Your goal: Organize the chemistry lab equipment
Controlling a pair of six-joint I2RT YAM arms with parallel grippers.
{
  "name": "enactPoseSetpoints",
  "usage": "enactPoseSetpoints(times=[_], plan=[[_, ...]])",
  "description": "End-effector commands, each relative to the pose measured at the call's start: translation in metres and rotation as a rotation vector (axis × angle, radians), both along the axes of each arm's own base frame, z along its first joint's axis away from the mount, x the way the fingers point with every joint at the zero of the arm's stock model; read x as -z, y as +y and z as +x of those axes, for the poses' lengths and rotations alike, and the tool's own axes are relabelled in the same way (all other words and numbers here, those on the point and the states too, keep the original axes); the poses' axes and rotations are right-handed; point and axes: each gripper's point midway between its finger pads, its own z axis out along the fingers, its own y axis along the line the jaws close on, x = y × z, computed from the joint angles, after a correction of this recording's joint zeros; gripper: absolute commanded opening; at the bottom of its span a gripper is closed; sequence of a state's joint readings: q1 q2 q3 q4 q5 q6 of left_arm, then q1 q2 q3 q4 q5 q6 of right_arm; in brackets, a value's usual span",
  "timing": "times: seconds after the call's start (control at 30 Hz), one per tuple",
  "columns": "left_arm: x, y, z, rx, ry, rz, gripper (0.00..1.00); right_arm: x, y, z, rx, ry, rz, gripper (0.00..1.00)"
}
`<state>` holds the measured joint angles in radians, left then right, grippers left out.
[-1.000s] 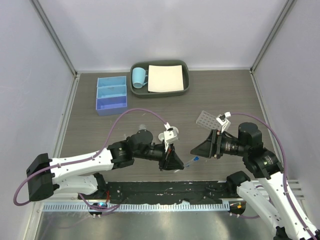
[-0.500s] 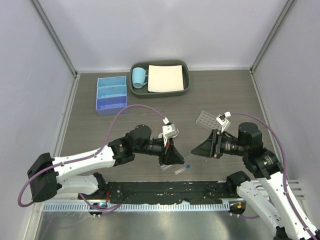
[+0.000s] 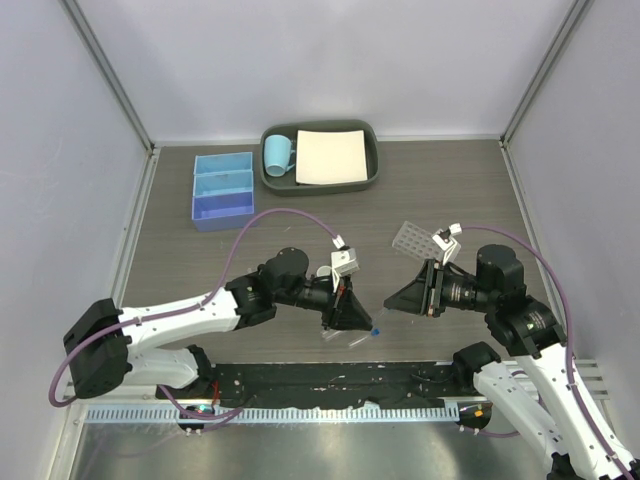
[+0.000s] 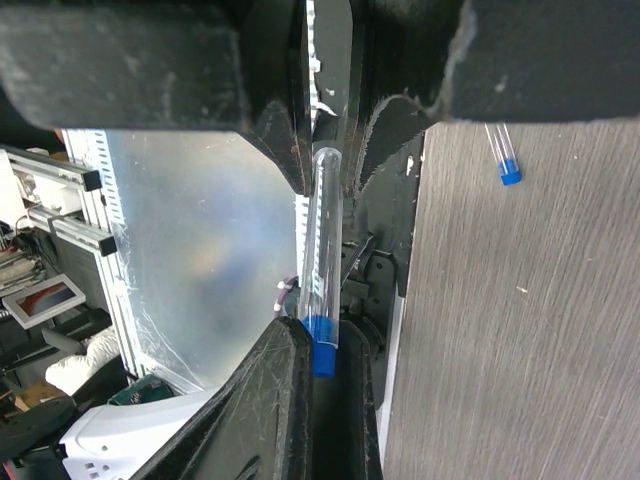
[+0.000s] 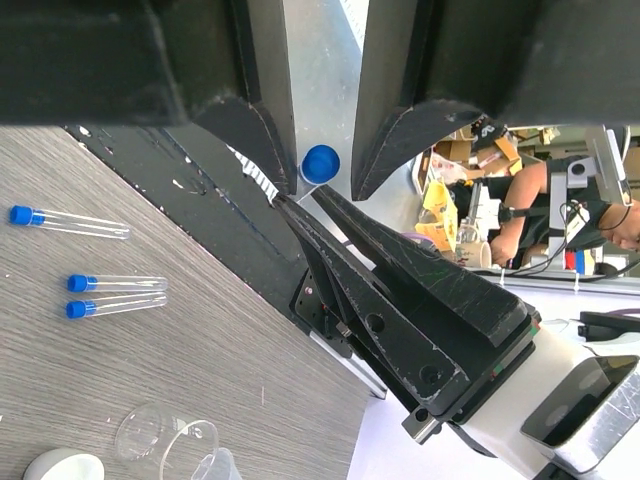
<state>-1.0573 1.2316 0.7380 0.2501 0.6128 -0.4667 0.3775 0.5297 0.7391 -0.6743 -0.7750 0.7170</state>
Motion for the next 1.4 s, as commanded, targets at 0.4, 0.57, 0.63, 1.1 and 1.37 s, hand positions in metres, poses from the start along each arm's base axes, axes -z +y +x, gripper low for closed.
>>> enactPoseSetpoints(times=[0.4, 0.57, 0.63, 1.1, 1.37], plan=[[-0.033, -0.003, 0.016, -0.031, -0.031, -0.076, 0.40, 0.013, -0.003, 0.005, 0.001, -0.008, -0.066, 0.07], [-0.054, 0.007, 0.021, -0.101, -0.055, -0.072, 0.88, 0.019, -0.008, 0.025, 0.052, -0.032, -0.143, 0.04], [-0.062, 0.014, 0.029, -0.163, -0.053, -0.035, 0.97, 0.024, -0.007, 0.034, 0.053, -0.027, -0.169, 0.03], [-0.040, 0.100, 0.083, -0.725, -0.021, 0.260, 0.97, 0.038, -0.071, 0.184, 0.597, -0.143, -0.621, 0.01], [-0.019, 0.113, 0.074, -0.734, 0.009, 0.276, 0.96, 0.047, -0.083, 0.253, 0.744, -0.176, -0.758, 0.01]])
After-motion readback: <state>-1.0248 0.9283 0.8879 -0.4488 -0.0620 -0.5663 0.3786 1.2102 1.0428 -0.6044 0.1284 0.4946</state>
